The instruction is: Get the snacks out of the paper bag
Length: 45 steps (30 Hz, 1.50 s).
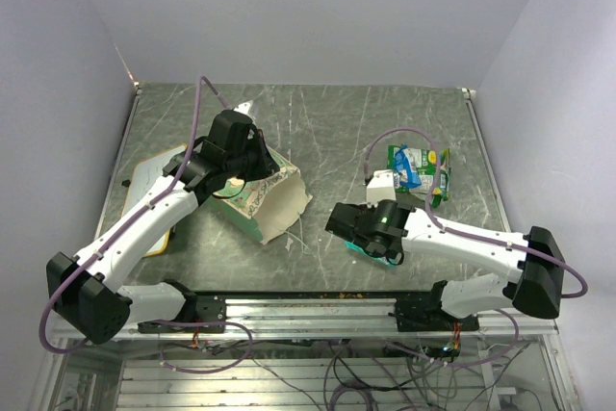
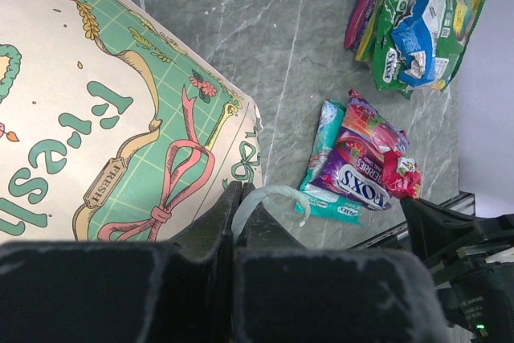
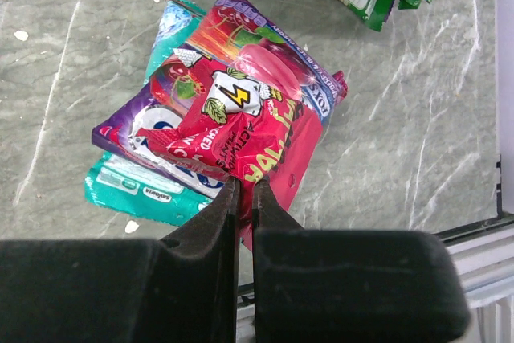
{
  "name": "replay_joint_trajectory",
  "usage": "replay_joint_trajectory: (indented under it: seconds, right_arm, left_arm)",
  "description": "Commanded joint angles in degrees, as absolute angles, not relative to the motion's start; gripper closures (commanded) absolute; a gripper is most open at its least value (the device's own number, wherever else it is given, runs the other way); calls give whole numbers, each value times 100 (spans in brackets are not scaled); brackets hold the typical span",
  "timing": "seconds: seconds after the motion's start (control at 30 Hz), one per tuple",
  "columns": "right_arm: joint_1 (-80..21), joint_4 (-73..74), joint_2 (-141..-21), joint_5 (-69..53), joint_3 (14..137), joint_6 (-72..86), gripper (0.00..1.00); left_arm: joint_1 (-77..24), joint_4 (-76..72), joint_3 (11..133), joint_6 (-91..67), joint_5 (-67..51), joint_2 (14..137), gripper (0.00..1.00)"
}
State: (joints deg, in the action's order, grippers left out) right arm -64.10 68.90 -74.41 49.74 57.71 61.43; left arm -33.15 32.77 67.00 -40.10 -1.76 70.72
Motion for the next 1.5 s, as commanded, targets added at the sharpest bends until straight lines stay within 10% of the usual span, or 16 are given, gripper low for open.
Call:
replay_joint_trajectory:
  seconds: [0.0,0.4,0.8,0.9,1.47]
  right_arm:
    - [-6404,6594,-7562,5140,5767,6115,100]
    - [-6410,6487,-7730,4708,5582,6247,83]
    - [-6403,6305,-6913,4813,6325,5485,31]
    - [-6399,5549,-6545,5010,6407,4842,0]
    - [-5500,2141,-6891,5107,7729,1915,0]
  left_arm:
    - [-3269,3197,6810,-3946,-294,7027,93]
    - [-3261,3252,6891,-3835,-377,6988,93]
    - [-3240,3293,7170,-3775,-574,7049,93]
    - [-3243,3318,7264,-3794,-649,7048,93]
    - [-3170,3226,9580,-4369,-1615,8153,93]
